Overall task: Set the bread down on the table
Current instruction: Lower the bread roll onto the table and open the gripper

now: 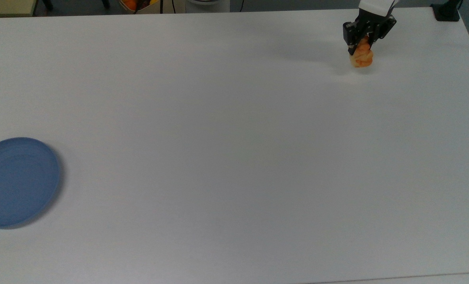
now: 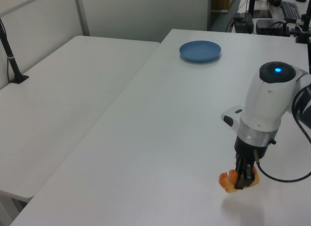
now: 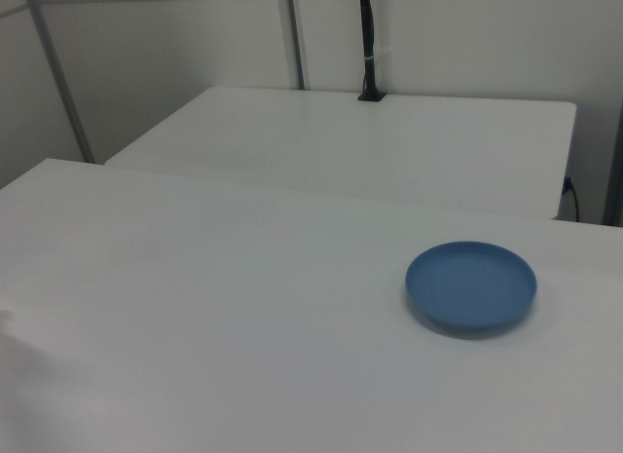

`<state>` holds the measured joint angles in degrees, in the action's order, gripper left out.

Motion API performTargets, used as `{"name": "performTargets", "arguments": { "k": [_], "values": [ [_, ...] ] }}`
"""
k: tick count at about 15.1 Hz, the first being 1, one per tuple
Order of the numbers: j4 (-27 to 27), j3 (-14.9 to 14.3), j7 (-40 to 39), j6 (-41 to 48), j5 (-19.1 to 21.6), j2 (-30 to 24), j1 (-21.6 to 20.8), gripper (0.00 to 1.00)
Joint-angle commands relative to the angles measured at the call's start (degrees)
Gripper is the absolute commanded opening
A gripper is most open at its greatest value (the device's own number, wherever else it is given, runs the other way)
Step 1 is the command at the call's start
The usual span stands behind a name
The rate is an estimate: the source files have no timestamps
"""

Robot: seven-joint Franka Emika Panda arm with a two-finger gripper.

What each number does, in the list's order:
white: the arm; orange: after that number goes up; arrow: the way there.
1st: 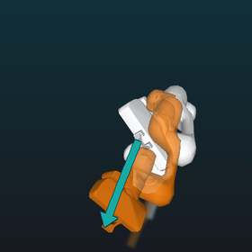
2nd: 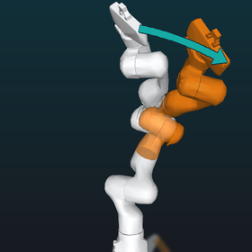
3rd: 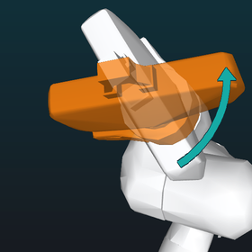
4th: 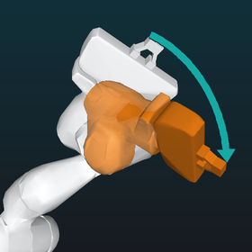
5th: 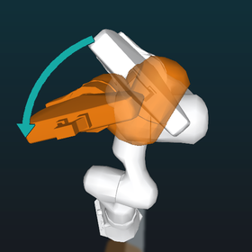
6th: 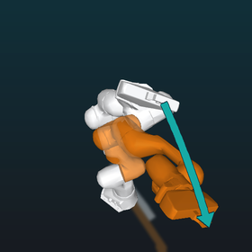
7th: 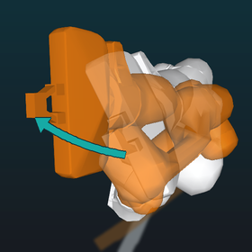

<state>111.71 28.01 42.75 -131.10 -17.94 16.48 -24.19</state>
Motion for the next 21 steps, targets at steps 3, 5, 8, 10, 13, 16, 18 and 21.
{"name": "performTargets", "arguments": {
  "k": [3,5,8,10,13,16,18,21],
  "values": [
    [-0.3,-0.2,1.6,-2.8,-3.0,4.0,-0.2,0.45],
    [-0.3,-0.2,1.7,-4.3,-3.0,4.5,0.1,0.49],
    [-0.3,-0.2,1.6,-4.1,-3.0,4.6,0.1,0.67],
    [-0.3,-0.2,1.7,-3.5,-2.8,4.6,0.2,0.86],
    [-0.3,-0.2,2.0,-3.1,-2.3,4.3,0.2,1.0],
    [-0.9,-0.2,1.9,-2.0,-2.0,3.3,0.6,1.0],
    [-2.5,-0.1,1.9,4.1,-0.4,1.6,2.2,1.0],
    [-4.7,-0.1,1.2,9.3,3.3,-0.9,5.3,1.0]
  ]
}}
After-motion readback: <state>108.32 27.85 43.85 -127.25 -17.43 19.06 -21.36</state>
